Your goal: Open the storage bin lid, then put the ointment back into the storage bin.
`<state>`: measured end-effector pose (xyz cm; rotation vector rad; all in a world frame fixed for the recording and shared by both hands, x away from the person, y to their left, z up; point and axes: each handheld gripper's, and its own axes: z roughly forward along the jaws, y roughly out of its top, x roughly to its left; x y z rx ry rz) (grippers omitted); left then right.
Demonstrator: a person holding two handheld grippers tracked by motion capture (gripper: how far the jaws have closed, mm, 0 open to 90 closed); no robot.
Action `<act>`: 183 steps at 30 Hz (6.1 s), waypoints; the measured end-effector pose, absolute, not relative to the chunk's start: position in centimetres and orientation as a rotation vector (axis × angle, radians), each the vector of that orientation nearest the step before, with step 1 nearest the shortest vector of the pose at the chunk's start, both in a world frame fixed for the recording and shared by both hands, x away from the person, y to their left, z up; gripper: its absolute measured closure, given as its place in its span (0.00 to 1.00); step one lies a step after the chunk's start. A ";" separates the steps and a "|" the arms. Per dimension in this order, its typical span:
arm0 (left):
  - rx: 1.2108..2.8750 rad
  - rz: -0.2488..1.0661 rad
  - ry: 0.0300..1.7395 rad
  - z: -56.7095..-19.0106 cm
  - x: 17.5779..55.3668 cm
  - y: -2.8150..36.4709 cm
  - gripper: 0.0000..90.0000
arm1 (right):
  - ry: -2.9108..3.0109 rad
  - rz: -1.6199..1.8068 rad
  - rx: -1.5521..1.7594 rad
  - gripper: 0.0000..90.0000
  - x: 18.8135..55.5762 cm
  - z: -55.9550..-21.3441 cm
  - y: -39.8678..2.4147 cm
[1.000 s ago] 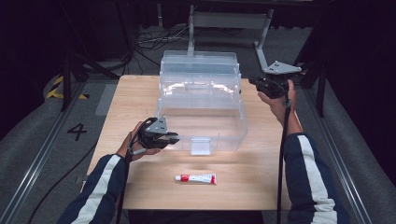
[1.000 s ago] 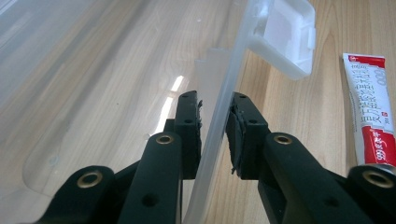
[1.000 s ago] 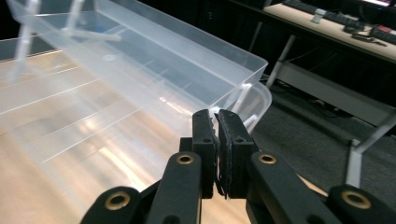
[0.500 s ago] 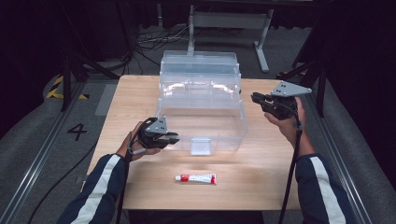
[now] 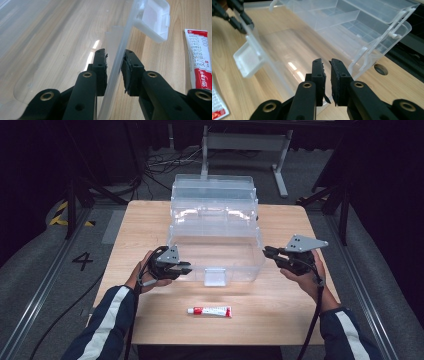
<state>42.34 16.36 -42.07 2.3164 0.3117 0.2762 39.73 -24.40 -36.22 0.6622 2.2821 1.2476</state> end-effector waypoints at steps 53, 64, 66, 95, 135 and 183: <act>2.246 0.436 0.460 -40.5 39.2 19.7 0.43 | 3.032 0.816 0.085 0.64 36.1 -46.0 -5.3; 2.203 0.489 0.515 -39.9 37.8 22.0 0.39 | 3.052 0.786 0.083 0.78 36.3 -45.8 -4.7; 2.207 0.494 0.528 -40.0 37.7 22.4 0.38 | 3.051 0.777 0.073 0.79 36.2 -45.7 -4.7; 2.372 0.359 0.709 -47.2 36.8 25.0 0.26 | 2.979 0.851 0.099 0.79 36.5 -43.8 -7.5; 2.275 0.274 0.783 -48.7 37.2 25.7 0.18 | 2.757 1.029 0.329 0.79 36.9 -37.9 -16.4; 2.280 0.282 0.784 -48.6 37.3 25.6 0.17 | 2.563 1.026 0.276 0.79 39.6 -29.9 -16.8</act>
